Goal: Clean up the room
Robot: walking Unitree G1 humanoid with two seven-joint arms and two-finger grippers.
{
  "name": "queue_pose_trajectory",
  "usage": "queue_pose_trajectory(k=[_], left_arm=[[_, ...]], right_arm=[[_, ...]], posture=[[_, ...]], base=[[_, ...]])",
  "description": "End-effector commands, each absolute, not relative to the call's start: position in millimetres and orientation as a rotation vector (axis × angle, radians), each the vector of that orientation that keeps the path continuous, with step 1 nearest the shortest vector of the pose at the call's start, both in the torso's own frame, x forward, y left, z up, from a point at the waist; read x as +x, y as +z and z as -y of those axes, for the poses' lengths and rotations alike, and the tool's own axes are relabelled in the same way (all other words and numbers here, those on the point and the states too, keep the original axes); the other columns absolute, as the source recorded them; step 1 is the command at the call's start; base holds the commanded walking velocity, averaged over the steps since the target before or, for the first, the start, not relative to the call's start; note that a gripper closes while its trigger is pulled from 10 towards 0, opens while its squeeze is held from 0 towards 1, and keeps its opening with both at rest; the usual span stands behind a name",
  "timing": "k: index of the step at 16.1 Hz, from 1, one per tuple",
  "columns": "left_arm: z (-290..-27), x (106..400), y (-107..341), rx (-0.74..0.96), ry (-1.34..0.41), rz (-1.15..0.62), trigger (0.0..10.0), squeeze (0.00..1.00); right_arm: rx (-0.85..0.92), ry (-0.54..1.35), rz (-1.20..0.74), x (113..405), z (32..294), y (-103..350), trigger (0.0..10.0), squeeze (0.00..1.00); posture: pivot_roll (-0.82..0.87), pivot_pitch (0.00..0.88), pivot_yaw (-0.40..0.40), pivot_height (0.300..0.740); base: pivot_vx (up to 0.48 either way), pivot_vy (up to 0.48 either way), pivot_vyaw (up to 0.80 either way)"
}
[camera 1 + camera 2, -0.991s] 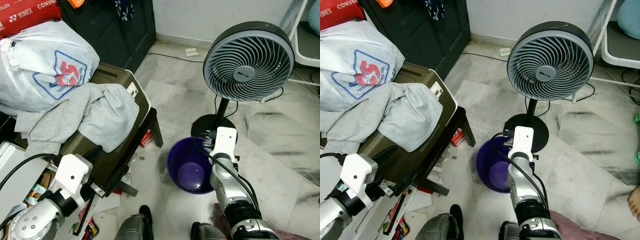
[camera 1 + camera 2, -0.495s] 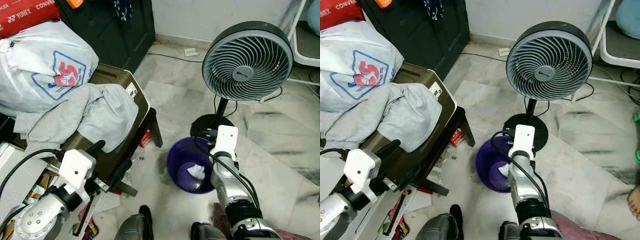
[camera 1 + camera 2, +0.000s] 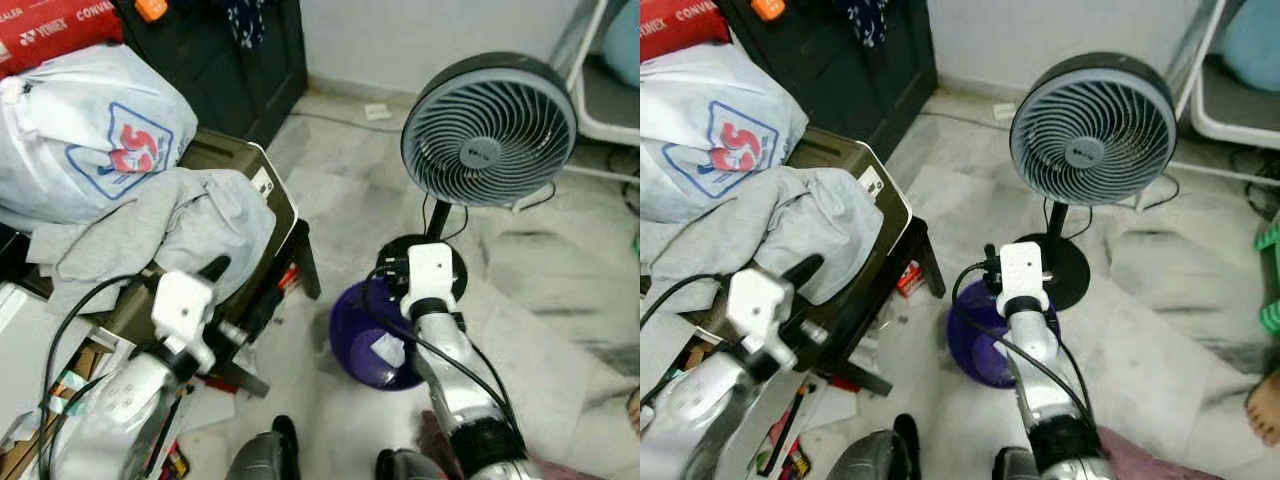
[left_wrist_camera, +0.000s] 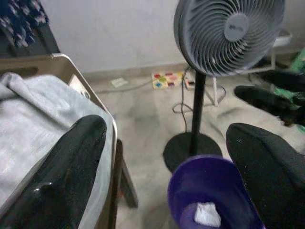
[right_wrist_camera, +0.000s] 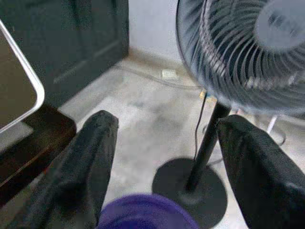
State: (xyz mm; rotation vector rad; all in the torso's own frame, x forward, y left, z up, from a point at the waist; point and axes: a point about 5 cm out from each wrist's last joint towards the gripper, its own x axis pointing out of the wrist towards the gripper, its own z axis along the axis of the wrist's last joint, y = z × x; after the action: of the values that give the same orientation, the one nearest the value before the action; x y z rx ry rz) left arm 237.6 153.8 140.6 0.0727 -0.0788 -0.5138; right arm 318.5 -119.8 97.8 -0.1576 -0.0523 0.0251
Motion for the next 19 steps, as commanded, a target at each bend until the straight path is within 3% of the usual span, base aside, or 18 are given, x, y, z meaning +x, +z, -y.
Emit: queue_pose_trajectory(k=[1,5,8,11,14,15,17,19], left_arm=[[-157,241,135,0.084,-0.486,0.071,10.0,0.0],[-149,266,137,0.058,-0.405,0.151,10.0,0.0],[-165,282,145,0.083,-0.232,0.232,10.0,0.0],[-173,276,141,0.036,-0.16,0.225,10.0,0.0],[-176,267,133,0.061,-0.147,0.209,10.0,0.0],[-182,261,126,0.062,-0.128,0.187,10.0,0.0],[-182,256,121,0.052,-0.122,0.174,10.0,0.0],[-173,254,117,0.047,-0.137,0.164,10.0,0.0]], right_arm=[[-0.18,0.06,0.078,314,116,101,10.0,1.0],[-0.202,0.084,0.092,303,127,105,10.0,1.0],[-0.221,0.049,0.071,286,148,99,10.0,1.0],[-0.253,0.004,0.084,281,169,104,10.0,1.0],[-0.26,-0.031,0.071,271,175,102,10.0,1.0],[-0.277,-0.055,0.069,263,174,101,10.0,0.0],[-0.308,-0.05,0.089,258,174,109,10.0,0.0],[-0.466,-0.048,0.107,262,178,111,10.0,0.0]], posture=[[0.01,0.112,0.076,0.74],[-0.04,0.01,0.04,0.74],[-0.05,0.0,0.013,0.74],[-0.06,0.0,0.01,0.74],[-0.05,0.0,0.004,0.74],[-0.07,0.0,0.008,0.74],[-0.07,0.0,0.006,0.74],[-0.06,0.0,0.002,0.74]], base=[[0.0,0.0,0.0],[0.0,0.0,0.0],[0.0,0.0,0.0],[0.0,0.0,0.0],[0.0,0.0,0.0],[0.0,0.0,0.0],[0.0,0.0,0.0],[0.0,0.0,0.8]])
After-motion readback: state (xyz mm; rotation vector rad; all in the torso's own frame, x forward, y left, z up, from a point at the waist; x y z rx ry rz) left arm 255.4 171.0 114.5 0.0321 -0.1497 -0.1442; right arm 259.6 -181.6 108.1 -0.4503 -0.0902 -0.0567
